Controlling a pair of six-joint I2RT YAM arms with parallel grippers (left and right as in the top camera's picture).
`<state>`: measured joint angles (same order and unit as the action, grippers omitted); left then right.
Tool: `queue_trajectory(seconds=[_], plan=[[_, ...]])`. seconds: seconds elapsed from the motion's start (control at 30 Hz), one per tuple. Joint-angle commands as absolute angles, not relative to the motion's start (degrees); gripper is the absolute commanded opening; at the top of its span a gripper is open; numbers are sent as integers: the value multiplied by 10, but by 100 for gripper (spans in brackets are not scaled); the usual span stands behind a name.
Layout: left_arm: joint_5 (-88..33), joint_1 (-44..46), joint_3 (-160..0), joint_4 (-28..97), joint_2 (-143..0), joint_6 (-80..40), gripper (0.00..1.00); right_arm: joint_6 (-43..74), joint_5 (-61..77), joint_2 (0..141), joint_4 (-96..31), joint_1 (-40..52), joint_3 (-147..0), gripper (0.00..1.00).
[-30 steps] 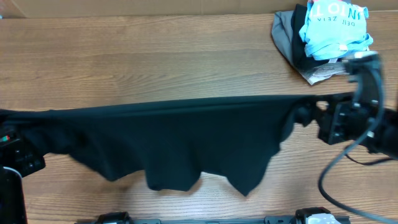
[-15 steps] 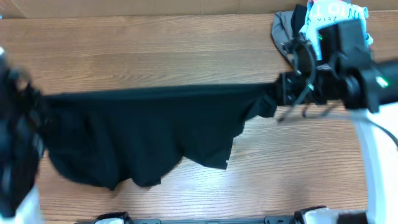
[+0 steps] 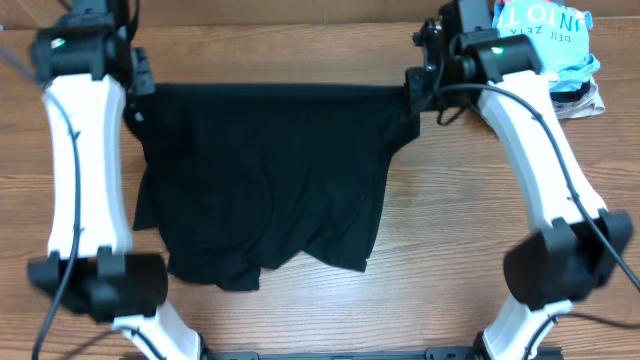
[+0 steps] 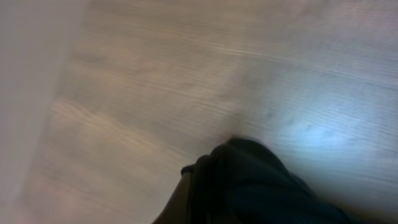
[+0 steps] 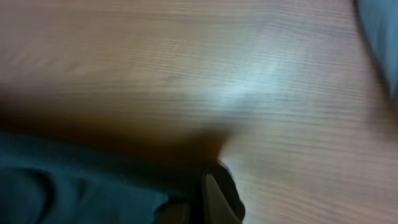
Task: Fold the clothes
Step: 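Lower the shirt onto the table with both grippers and release it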
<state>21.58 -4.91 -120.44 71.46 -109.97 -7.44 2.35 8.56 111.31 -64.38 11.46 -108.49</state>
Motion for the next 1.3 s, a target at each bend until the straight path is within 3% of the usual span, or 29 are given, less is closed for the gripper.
queue_trajectory(seconds=[0.0,0.27,0.5,0.87,1.27], plan=[[215,-63,-1209,655,-1159,-37,4,18,-9,1142,-590,84,-1082,4],[164,-62,-1209,477,-1252,-28,4,-20,-51,1194,-409,70,-1082,4],[147,-58,-1209,427,-1262,-25,4,-20,-51,1212,-367,57,-1082,4],[130,-47,-1209,607,-1262,-15,4,-19,15,1214,-518,56,-1108,4],[130,-50,-1208,735,-1263,-34,4,-2,32,1217,-565,56,-1054,4]])
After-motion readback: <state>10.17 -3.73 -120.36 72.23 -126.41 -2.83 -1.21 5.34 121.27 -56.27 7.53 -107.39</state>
